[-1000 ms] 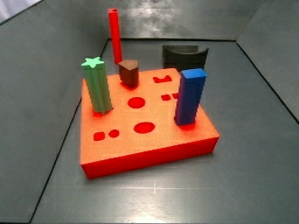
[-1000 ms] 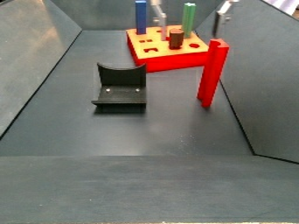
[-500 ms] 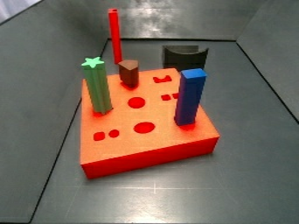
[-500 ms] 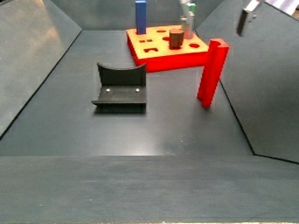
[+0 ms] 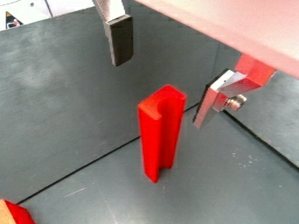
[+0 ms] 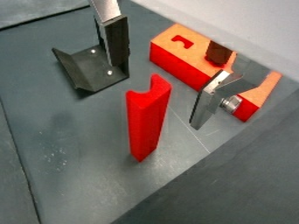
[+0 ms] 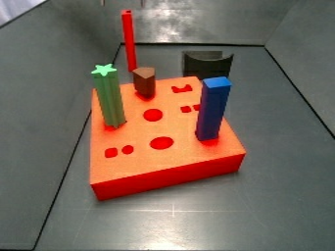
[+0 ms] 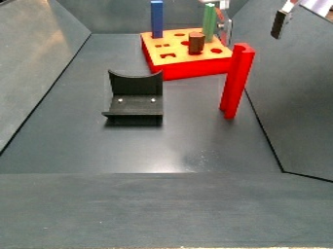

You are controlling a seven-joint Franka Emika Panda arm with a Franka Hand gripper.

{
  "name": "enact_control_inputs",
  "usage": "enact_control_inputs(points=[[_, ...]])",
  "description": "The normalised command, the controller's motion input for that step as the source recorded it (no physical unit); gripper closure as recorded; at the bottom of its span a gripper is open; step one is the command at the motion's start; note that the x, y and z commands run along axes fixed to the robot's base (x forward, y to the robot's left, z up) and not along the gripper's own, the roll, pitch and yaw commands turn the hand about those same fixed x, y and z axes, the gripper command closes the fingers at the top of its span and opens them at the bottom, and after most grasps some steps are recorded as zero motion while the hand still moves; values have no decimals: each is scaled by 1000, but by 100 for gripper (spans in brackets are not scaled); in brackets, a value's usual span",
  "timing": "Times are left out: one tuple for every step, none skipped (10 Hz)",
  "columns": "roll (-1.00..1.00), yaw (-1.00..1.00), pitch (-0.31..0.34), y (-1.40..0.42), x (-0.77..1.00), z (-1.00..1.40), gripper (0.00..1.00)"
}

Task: Pick up the arch object. Move up. Rotate the arch object. Move to above the board. Insert the arch object.
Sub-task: Pick up the arch object.

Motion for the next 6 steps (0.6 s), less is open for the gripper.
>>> enact_control_inputs(points=[[46, 86, 0, -51, -34, -394, 0], [64, 89, 0, -86, -6, -457, 0], [44, 89, 0, -54, 0, -540, 0], [24, 80, 0, -26, 0, -551, 0], [11, 34, 0, 0, 0, -537, 0], [0, 0, 0, 0, 0, -480, 0]])
